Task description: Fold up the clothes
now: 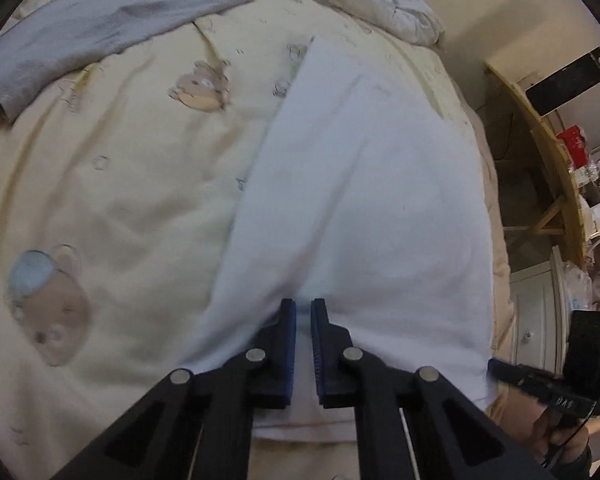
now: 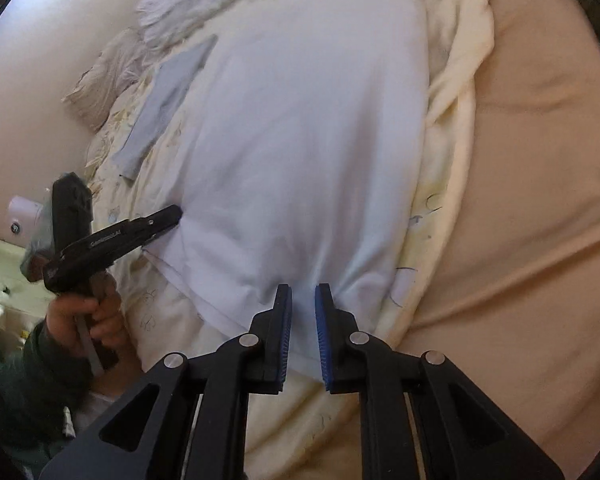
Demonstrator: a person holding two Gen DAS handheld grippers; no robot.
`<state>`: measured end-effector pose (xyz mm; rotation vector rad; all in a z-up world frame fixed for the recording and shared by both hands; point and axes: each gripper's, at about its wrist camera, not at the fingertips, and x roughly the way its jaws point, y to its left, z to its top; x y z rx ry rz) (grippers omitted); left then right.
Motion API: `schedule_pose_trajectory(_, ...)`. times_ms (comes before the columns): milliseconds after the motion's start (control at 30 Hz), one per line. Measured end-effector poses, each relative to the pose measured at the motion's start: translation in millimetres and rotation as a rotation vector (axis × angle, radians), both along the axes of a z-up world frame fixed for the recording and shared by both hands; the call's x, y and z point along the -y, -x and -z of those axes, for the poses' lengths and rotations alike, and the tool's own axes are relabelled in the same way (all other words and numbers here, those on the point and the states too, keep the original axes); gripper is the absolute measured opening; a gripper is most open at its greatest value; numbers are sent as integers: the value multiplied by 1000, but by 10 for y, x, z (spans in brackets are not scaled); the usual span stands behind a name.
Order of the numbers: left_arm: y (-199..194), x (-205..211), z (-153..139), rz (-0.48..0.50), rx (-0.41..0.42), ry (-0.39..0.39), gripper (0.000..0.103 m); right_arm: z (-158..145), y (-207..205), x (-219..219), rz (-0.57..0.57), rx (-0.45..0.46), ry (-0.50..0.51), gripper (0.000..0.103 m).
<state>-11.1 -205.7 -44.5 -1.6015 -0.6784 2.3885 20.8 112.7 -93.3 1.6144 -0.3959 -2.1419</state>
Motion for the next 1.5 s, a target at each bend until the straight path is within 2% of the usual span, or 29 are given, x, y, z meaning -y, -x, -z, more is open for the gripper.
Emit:
schedule_pose_trajectory(67, -58, -6, -105, 17, -42, 3, 21, -146, -54, -107, 22, -68, -83, 16)
schedule_pose_trajectory(133, -127, -96, -253, 53, -107, 16, 28, -192, -66, -128, 6, -87, -109, 16)
schedule_pose_trajectory(167, -149, -186, -315, 83, -141, 37, 34, -215, -72, -138, -2, -97, -121, 16)
schedule_pose_trajectory(233, -190, -420, -372, 169, -190, 132, 44, -200, -40, -6, -45, -112, -122, 16)
schedule_pose_trajectory(267, -205, -503, -362, 205, -202, 176, 44, -192, -24, 61, -67, -120, -123, 16)
schedule_pose_trajectory(367, -239, -700, -224, 280, -164, 282, 44, -133, 7, 354, -131, -136, -103, 16)
schedule_pose_trajectory(400, -229, -723, -144, 293, -140, 350, 44, -24, 6, 453, -167, -112, -166, 16)
schedule_pose_trajectory(433, -234, -712, -139, 305, -150, 374, 46, 88, 4, 552, -203, -87, -230, 15)
schedule_pose_trajectory(467, -242, -698, -150, 314, -157, 409, 46, 155, -20, 526, -219, -50, -250, 13)
schedule_pose_trajectory(567, -215, -533, -175, 269, -131, 441, 45, 215, -93, 373, -252, 23, -289, 5)
schedule_pose_trajectory(667, -210, -327, -249, 202, -126, 307, 44, 139, -186, 279, -293, 46, -334, 7)
schedule_pose_trajectory(700, -217, -282, -283, 185, -132, 263, 44, 49, -191, 287, -299, 19, -335, 10)
schedule_pose_trajectory(767, -255, -230, -392, 155, -182, 189, 44, -137, -168, 298, -291, -41, -319, 10)
schedule_pose_trajectory(833, -282, -257, -473, 154, -227, 158, 47, -366, -25, 287, -219, -128, -239, 12)
schedule_pose_trajectory(900, -302, -298, -506, 158, -249, 159, 54, -476, 181, 309, -133, -199, -211, 35)
schedule_pose_trajectory(933, -298, -360, -470, 158, -240, 188, 56, -469, 296, 345, -102, -219, -217, 40)
schedule_pose_trajectory(1000, -213, -480, -390, 153, -209, 239, 56, -418, 491, 437, -73, -253, -233, 94)
schedule_pose_trajectory(1100, -202, -498, -249, 161, -148, 282, 56, -294, 724, 609, -85, -297, -265, 95)
schedule_pose_trajectory(1167, -222, -560, -249, 200, -162, 334, 56, -156, 828, 845, -139, -309, -318, 94)
schedule_pose_trajectory(1233, -229, -611, -257, 219, -161, 371, 57, 53, 852, 942, -219, -291, -401, 94)
schedule_pose_trajectory(1333, -238, -636, -260, 237, -161, 393, 58, 273, 683, 923, -301, -261, -484, 95)
schedule_pose_trajectory(1500, -281, -633, -308, 247, -165, 396, 60, 259, 364, 495, -274, -182, -416, 96)
